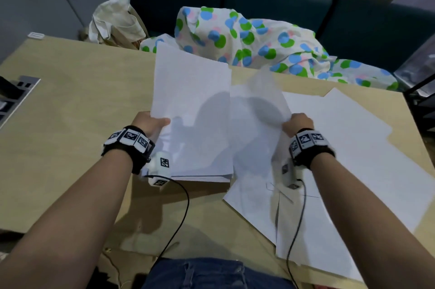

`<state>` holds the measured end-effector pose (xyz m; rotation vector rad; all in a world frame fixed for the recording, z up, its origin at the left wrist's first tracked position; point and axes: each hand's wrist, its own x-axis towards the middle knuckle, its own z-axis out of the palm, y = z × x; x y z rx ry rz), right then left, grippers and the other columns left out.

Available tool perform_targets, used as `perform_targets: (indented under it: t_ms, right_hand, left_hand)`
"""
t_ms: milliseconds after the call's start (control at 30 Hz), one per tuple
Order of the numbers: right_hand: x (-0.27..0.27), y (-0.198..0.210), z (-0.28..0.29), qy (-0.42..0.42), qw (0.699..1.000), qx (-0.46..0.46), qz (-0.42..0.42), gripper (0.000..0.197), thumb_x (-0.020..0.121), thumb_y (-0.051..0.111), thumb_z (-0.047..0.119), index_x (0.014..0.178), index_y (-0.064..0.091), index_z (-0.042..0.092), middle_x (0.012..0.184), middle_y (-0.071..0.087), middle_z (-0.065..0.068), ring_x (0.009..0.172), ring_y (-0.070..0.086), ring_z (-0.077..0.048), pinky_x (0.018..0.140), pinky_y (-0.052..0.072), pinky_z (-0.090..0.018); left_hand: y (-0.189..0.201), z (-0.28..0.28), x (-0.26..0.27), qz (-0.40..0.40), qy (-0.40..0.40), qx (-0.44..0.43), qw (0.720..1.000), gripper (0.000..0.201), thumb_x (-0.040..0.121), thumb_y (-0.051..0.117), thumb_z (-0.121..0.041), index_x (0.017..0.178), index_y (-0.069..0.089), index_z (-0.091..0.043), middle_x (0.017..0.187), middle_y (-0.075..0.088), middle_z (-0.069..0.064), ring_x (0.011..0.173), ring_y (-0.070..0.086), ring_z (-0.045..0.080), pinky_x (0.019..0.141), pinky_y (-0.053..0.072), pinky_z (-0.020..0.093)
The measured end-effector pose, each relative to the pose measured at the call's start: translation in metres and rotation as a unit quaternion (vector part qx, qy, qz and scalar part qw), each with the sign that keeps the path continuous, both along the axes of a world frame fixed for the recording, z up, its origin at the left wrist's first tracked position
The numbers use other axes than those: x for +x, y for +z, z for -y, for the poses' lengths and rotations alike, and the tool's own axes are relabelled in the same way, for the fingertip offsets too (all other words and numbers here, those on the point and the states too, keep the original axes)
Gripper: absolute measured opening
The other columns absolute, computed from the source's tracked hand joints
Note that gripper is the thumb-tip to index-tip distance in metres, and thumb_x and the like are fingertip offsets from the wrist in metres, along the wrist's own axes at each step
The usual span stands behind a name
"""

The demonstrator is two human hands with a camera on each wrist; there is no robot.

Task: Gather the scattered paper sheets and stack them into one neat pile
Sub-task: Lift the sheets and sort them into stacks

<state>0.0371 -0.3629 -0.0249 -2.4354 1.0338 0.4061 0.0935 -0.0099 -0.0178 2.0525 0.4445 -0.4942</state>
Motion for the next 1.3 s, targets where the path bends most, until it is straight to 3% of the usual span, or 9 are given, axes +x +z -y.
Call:
perform_targets:
  t_ms: [100, 367, 533, 667, 800, 900, 1067, 1233, 1300]
  right_hand:
    - [0.003, -0.015, 0.042, 0.026, 0.991, -0.096, -0.093, 0.037, 0.078, 0.057, 0.036, 0.095, 0.06, 0.004, 0.117, 0.06, -0.018, 0.111, 0.055, -0.036, 0.095, 0.046, -0.042]
    - [-0.001, -0.022, 0.051, 0.054, 0.986, -0.09, -0.129, 0.111, 0.052, 0.085, 0.054, 0.139, 0.029, 0.014, 0.141, 0.028, -0.016, 0.133, 0.029, -0.04, 0.105, 0.035, -0.054]
    - [0.003, -0.027, 0.053, 0.096, 0.985, -0.062, -0.128, 0.105, 0.039, 0.085, 0.056, 0.123, 0.036, 0.017, 0.123, 0.05, -0.013, 0.116, 0.05, -0.038, 0.1, 0.039, -0.054]
    - [0.002, -0.02, 0.039, 0.107, 0.988, -0.039, -0.103, 0.078, 0.062, 0.082, 0.042, 0.12, 0.047, 0.005, 0.116, 0.06, -0.015, 0.108, 0.057, -0.035, 0.079, 0.045, -0.035]
    - [-0.004, -0.014, 0.03, 0.052, 0.997, 0.039, -0.038, 0.03, 0.073, 0.076, 0.02, 0.092, 0.064, 0.0, 0.092, 0.065, -0.017, 0.091, 0.064, -0.033, 0.07, 0.046, -0.031]
    - [-0.014, -0.003, 0.04, -0.05, 0.997, 0.058, 0.032, 0.031, 0.073, 0.074, 0.013, 0.098, 0.066, -0.003, 0.096, 0.066, -0.02, 0.093, 0.063, -0.033, 0.072, 0.046, -0.031]
    - [-0.04, -0.009, 0.045, -0.093, 0.995, 0.0, -0.033, 0.032, 0.076, 0.066, 0.015, 0.103, 0.064, -0.003, 0.112, 0.064, -0.025, 0.111, 0.056, -0.039, 0.09, 0.051, -0.041]
    - [-0.043, -0.029, 0.01, -0.028, 0.998, 0.035, -0.038, 0.044, 0.069, 0.071, 0.012, 0.107, 0.051, 0.003, 0.136, 0.046, -0.022, 0.132, 0.038, -0.037, 0.101, 0.043, -0.051]
    - [-0.039, -0.038, -0.006, 0.028, 0.998, 0.033, -0.053, 0.073, 0.06, 0.074, 0.015, 0.125, 0.046, -0.003, 0.14, 0.04, -0.02, 0.134, 0.034, -0.037, 0.103, 0.039, -0.056]
  left_hand:
    - [0.001, 0.0, 0.0, -0.013, -0.012, 0.012, 1.0, 0.047, 0.086, 0.067, -0.02, 0.127, 0.056, 0.001, 0.127, 0.061, 0.016, 0.111, 0.059, 0.032, 0.087, 0.042, 0.031]
    - [-0.02, 0.007, -0.006, -0.044, -0.04, 0.034, 0.998, 0.032, 0.083, 0.068, -0.01, 0.11, 0.065, 0.005, 0.097, 0.063, 0.012, 0.086, 0.059, 0.025, 0.077, 0.043, 0.028]
    - [-0.032, 0.007, -0.01, -0.067, -0.026, 0.043, 0.997, 0.035, 0.084, 0.067, -0.012, 0.115, 0.064, 0.004, 0.111, 0.066, 0.016, 0.094, 0.061, 0.029, 0.081, 0.043, 0.029]
    - [-0.034, 0.007, -0.011, -0.063, -0.021, 0.043, 0.997, 0.036, 0.084, 0.068, -0.013, 0.116, 0.063, 0.003, 0.119, 0.065, 0.018, 0.1, 0.062, 0.031, 0.082, 0.042, 0.028]
    - [-0.034, 0.004, -0.011, -0.06, -0.009, 0.031, 0.998, 0.04, 0.083, 0.069, -0.017, 0.116, 0.063, 0.005, 0.118, 0.065, 0.02, 0.094, 0.061, 0.029, 0.08, 0.044, 0.03]
    - [-0.033, 0.002, -0.013, -0.056, 0.016, 0.014, 0.998, 0.043, 0.083, 0.069, -0.018, 0.118, 0.062, 0.006, 0.12, 0.064, 0.021, 0.102, 0.062, 0.032, 0.082, 0.044, 0.031]
    - [-0.029, -0.003, -0.015, -0.013, 0.045, -0.033, 0.998, 0.039, 0.086, 0.066, -0.011, 0.122, 0.06, 0.004, 0.124, 0.063, 0.019, 0.094, 0.057, 0.023, 0.085, 0.042, 0.028]
    - [-0.018, -0.006, -0.014, 0.02, 0.073, -0.07, 0.995, 0.041, 0.088, 0.064, -0.012, 0.127, 0.057, 0.001, 0.128, 0.06, 0.017, 0.113, 0.059, 0.03, 0.087, 0.04, 0.027]
    - [-0.013, -0.005, -0.012, 0.02, 0.083, -0.076, 0.993, 0.041, 0.089, 0.063, -0.012, 0.127, 0.056, 0.001, 0.128, 0.06, 0.017, 0.117, 0.058, 0.032, 0.087, 0.04, 0.029]
